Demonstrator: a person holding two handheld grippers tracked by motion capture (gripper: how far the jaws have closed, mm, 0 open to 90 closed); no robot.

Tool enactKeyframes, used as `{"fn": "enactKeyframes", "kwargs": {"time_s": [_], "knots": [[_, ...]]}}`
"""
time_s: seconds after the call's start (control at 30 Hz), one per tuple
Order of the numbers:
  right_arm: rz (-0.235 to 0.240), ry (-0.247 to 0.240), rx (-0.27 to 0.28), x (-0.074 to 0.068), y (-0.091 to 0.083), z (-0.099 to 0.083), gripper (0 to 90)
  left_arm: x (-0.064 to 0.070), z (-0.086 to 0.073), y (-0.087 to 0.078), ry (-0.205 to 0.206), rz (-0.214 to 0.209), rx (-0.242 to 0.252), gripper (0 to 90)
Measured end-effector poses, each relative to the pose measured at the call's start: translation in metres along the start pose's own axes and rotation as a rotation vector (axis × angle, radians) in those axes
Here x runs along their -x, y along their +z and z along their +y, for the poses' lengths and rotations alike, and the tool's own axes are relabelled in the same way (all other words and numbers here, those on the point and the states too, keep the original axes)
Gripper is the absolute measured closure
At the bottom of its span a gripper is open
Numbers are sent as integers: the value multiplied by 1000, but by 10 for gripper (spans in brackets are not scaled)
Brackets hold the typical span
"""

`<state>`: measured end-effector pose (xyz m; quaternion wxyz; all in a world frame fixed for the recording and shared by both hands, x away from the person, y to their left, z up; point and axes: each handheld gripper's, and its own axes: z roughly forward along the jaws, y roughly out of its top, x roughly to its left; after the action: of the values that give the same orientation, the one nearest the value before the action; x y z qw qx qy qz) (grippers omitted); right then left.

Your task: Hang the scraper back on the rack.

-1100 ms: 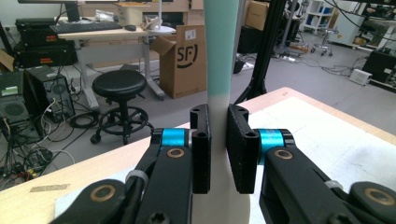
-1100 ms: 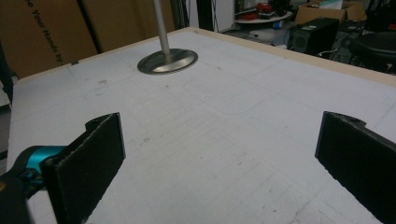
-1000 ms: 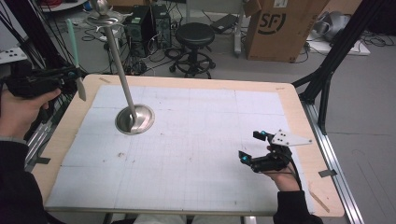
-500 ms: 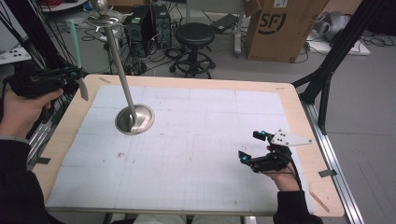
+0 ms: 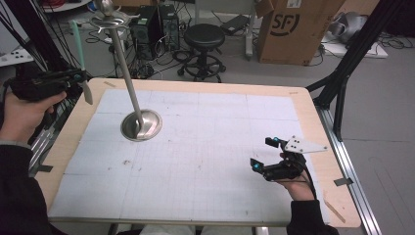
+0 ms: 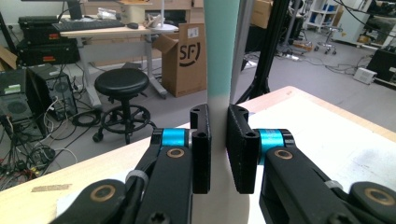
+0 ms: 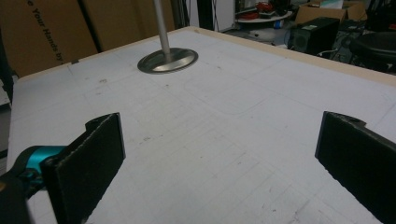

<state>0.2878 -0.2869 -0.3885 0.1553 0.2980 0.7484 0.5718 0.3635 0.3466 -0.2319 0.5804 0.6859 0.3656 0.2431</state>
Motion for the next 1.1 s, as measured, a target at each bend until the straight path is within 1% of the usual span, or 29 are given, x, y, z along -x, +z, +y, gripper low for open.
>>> {"fn": "enactKeyframes", "kwargs": {"time_s": [0.07,0.1,0.13,0.17,0.23,0.3,0.43,0.47,0.67,0.8,0.87,0.97,1.03,1.1], "knots": [[-1,-1,1,0,0,0,6,1,1,1,-2,-5,0,806],[-1,0,1,0,0,0,6,2,1,1,-4,-15,4,806],[0,0,0,0,0,0,6,3,2,2,4,-20,6,806],[0,-1,0,0,0,0,6,5,2,3,14,-16,2,806],[-1,2,-2,0,0,0,6,6,3,6,10,-8,-11,806],[-1,-1,0,0,0,0,6,6,3,8,9,-12,-8,806],[-2,-2,2,0,-1,0,6,8,3,9,24,0,-1,806],[-2,-1,2,0,-1,0,6,7,4,8,25,-4,-1,806],[-4,0,-1,1,-2,-1,6,3,3,4,16,-5,-3,806],[-4,-3,2,0,-2,-1,6,1,4,1,14,-5,5,806],[-1,4,-4,-1,-2,-1,6,0,4,1,10,-1,6,806],[-3,3,-3,0,-2,-2,6,-3,3,0,-3,0,4,806],[-5,-1,0,0,-2,-2,6,-4,2,1,-5,-5,-3,806],[-8,1,-1,1,-2,-2,6,-5,1,2,-14,-9,0,806]]}}
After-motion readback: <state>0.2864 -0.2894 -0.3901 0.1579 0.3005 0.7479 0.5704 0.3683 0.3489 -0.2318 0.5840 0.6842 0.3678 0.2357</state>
